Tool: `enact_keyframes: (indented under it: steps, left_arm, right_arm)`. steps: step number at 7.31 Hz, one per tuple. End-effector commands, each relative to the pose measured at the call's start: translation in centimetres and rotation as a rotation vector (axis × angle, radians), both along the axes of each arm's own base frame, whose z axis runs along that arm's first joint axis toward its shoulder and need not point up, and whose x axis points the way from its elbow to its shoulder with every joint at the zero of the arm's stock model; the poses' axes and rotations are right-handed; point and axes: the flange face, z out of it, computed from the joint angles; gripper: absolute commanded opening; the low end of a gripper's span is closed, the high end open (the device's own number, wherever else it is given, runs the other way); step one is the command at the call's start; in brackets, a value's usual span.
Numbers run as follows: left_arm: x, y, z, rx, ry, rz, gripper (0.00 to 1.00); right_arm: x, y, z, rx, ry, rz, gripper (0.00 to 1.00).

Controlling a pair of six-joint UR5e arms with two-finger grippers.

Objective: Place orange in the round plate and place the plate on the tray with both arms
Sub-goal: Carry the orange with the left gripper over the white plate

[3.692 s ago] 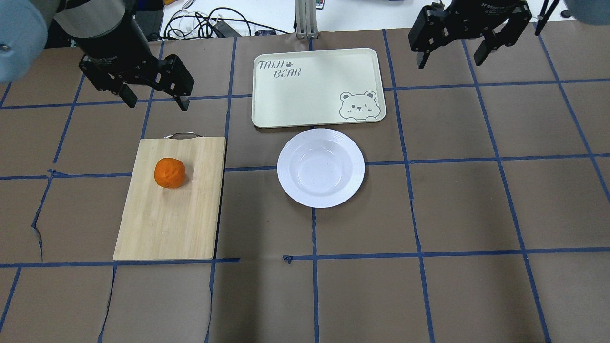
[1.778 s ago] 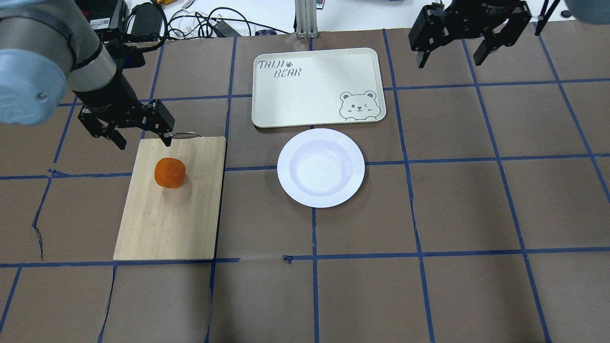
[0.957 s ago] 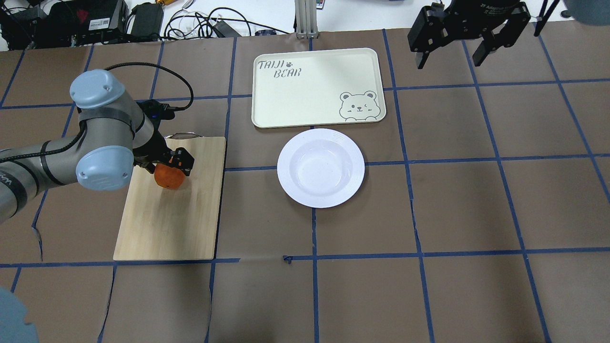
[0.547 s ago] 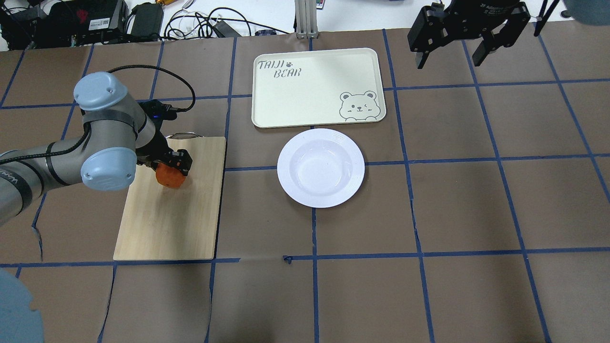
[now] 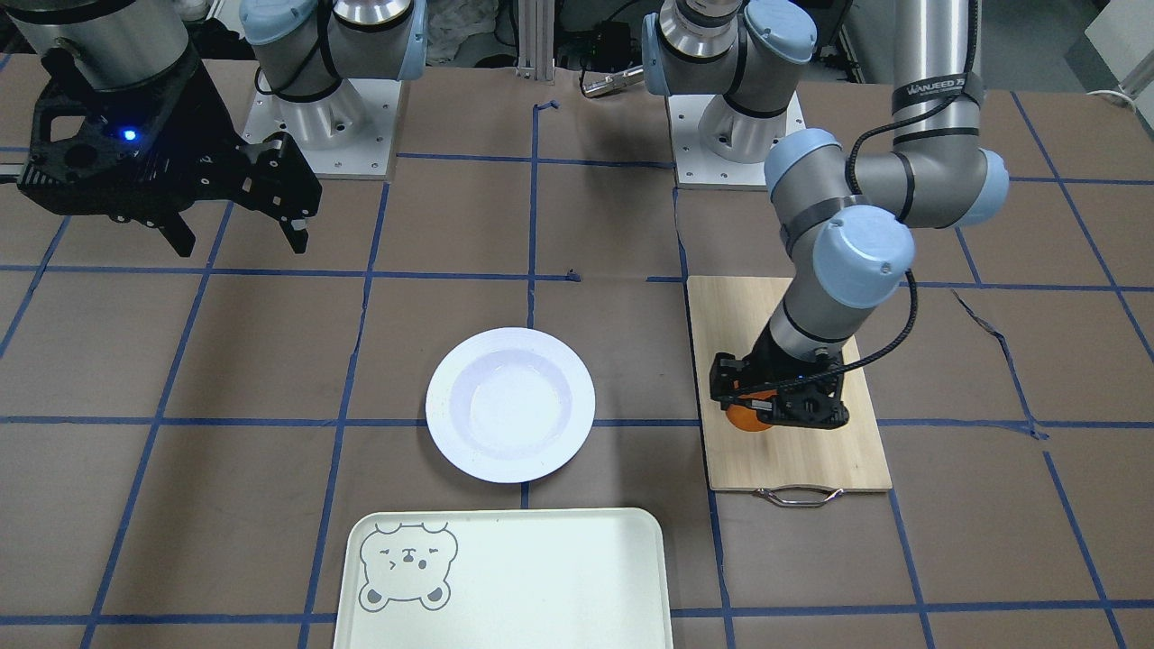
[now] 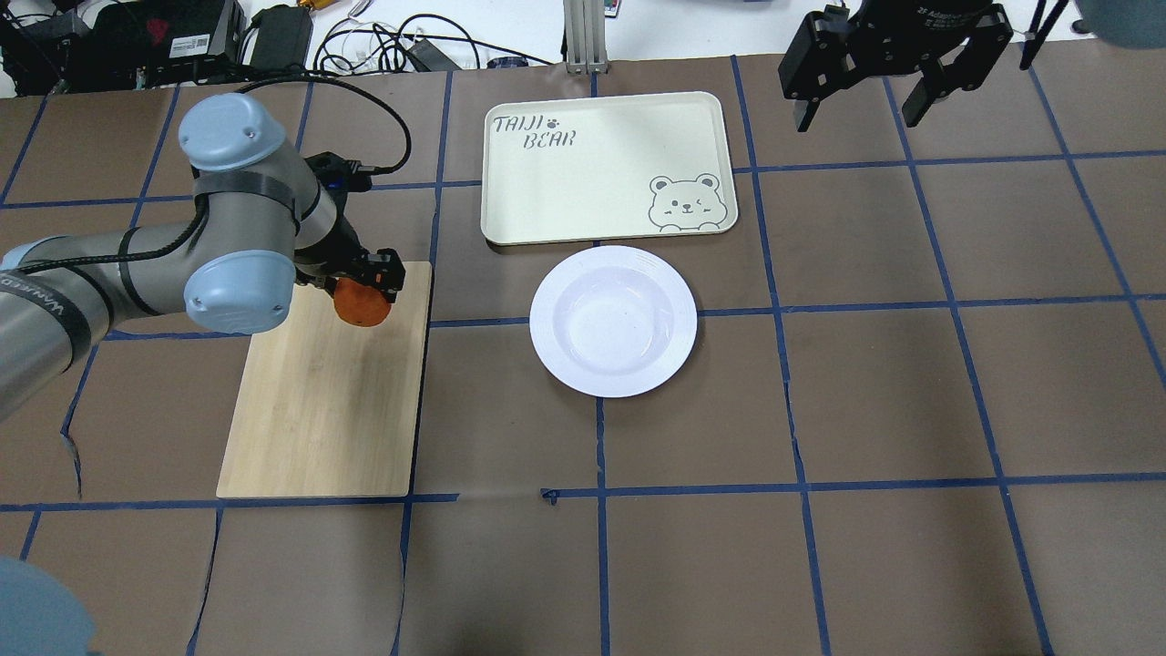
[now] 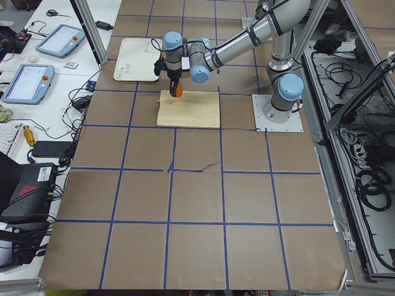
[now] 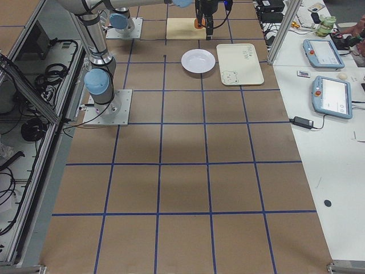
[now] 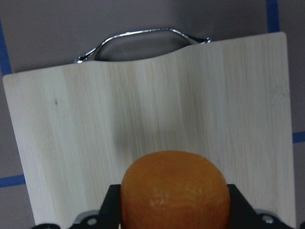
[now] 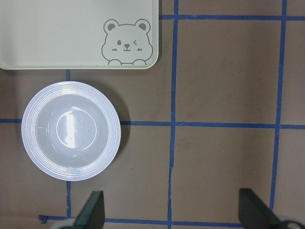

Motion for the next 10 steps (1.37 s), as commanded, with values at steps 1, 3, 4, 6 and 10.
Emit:
enact_keyframes:
  steps: [1, 3, 4, 6, 10]
  left_arm:
    - [-11.3, 0.8, 1.8, -0.023, 0.098, 0.143, 0.0]
    - [-20.0, 2.1, 0.5, 0.013, 0.162, 0.201, 0.0]
    - [-23.5, 3.3, -0.8, 0.037, 0.168, 0.19, 0.0]
    - [-24.8, 4.1, -3.4, 0.08, 0.155, 0.165, 0.0]
    - [-24.4, 3.0, -3.1, 0.054, 0.153, 0.153, 1.0]
  right_arm:
    - [-0.1, 0.0, 0.0, 0.0, 0.002, 0.0, 1.0]
    - [-0.1, 0.0, 0.0, 0.001, 0.002, 0.0, 1.0]
    - [-0.1, 0.0, 0.0, 0.001, 0.002, 0.0, 1.0]
    - [-0.1, 0.0, 0.0, 0.001, 0.002, 0.0, 1.0]
    - [-0.1, -0.1, -0.1, 0.0, -0.001, 0.005, 1.0]
